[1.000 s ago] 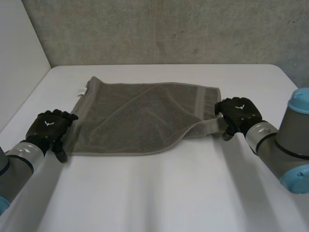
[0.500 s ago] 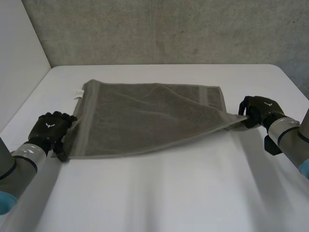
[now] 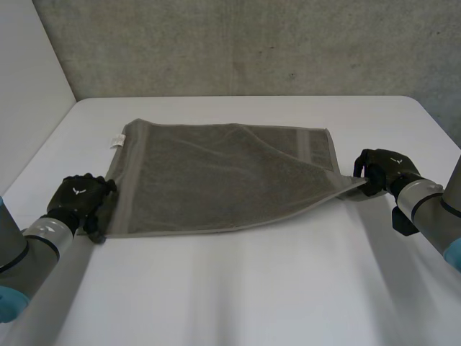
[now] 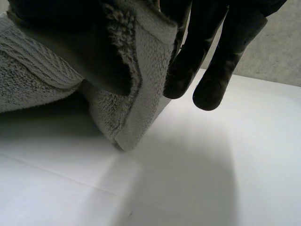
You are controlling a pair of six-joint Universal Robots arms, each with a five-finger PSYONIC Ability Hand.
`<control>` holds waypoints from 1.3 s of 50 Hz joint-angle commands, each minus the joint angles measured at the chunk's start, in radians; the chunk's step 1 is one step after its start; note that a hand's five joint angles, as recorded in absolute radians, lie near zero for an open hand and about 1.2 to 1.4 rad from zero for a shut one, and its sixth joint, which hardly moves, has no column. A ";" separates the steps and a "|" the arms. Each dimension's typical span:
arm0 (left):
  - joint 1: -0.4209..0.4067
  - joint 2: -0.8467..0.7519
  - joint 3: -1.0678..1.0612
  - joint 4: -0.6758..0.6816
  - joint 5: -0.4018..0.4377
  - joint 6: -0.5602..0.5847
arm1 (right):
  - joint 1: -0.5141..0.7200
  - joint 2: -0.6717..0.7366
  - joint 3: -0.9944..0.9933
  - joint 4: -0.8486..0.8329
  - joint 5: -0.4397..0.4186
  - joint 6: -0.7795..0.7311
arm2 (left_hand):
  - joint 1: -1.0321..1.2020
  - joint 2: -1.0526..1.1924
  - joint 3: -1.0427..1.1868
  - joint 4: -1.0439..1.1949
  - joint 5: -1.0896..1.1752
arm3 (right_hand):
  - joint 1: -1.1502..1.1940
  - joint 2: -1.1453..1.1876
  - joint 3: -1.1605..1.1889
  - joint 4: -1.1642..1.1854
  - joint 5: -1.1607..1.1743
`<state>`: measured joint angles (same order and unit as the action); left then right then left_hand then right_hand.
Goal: Fold the towel.
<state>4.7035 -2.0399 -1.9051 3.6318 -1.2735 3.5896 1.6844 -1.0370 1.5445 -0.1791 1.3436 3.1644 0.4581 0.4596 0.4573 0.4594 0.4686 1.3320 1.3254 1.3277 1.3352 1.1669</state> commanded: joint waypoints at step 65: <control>-0.008 0.443 0.093 -0.197 -0.001 -0.187 | 0.001 -0.411 -0.047 0.398 -0.073 -0.435 | 0.938 0.937 0.939 0.937 0.753 | 0.064 0.071 0.069 0.061 0.055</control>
<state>4.6697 -1.7673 -1.7985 3.4739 -1.2798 3.4782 1.6940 -1.3280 1.5321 0.0186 1.3059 2.8639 1.3996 1.4730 1.5302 1.5086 1.4652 1.3321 1.3254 1.3277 1.3352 1.1671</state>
